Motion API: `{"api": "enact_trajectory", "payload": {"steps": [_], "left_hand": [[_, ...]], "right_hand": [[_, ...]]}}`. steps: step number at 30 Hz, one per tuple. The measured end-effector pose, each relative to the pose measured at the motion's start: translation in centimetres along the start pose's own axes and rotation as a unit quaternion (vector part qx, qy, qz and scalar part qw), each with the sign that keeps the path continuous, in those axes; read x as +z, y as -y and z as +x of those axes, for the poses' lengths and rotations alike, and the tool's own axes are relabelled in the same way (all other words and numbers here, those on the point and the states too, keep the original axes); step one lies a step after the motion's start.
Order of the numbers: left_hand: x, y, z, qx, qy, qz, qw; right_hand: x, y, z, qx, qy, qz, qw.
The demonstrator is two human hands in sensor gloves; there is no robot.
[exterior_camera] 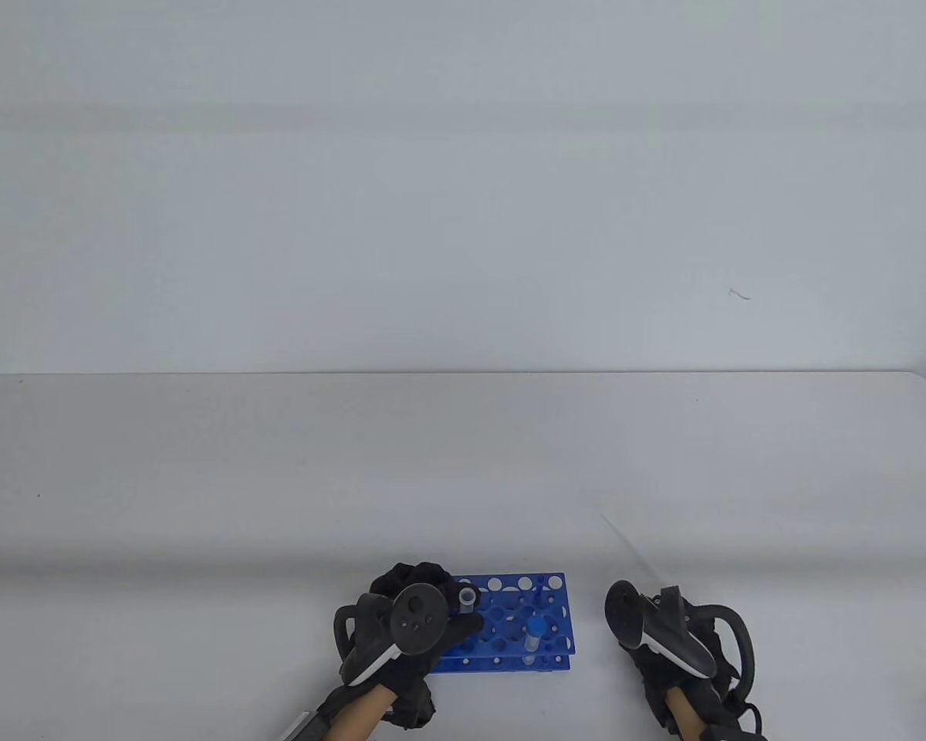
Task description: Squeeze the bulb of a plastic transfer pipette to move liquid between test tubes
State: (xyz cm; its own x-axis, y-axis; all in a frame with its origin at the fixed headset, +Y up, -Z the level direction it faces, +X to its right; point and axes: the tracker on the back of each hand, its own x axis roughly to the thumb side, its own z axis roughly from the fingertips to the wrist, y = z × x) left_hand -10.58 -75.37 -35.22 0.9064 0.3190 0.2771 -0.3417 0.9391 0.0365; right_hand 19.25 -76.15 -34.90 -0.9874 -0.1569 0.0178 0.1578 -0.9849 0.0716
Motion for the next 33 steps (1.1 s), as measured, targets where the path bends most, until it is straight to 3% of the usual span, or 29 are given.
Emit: {"api": "enact_trajectory", "payload": {"steps": [18,21,24,27,29,33], "left_hand": [[0.1,0.0,0.0,-0.003,0.001,-0.001,1.000],[0.1,0.0,0.0,-0.003,0.001,-0.001,1.000],[0.1,0.0,0.0,-0.003,0.001,-0.001,1.000],[0.1,0.0,0.0,-0.003,0.001,-0.001,1.000],[0.1,0.0,0.0,-0.003,0.001,-0.001,1.000],[0.1,0.0,0.0,-0.003,0.001,-0.002,1.000]], "right_hand": [[-0.1,-0.4,-0.3,-0.016,-0.009,0.028,0.999],[-0.1,0.4,-1.2,-0.052,-0.024,0.041,0.998],[0.4,2.0,-2.3,-0.100,-0.033,0.018,0.994],[1.4,3.9,-3.0,-0.163,-0.023,-0.024,0.986],[2.3,5.2,-2.7,-0.225,0.029,-0.046,0.973],[2.9,5.5,-0.4,-0.320,0.122,-0.015,0.939]]}}
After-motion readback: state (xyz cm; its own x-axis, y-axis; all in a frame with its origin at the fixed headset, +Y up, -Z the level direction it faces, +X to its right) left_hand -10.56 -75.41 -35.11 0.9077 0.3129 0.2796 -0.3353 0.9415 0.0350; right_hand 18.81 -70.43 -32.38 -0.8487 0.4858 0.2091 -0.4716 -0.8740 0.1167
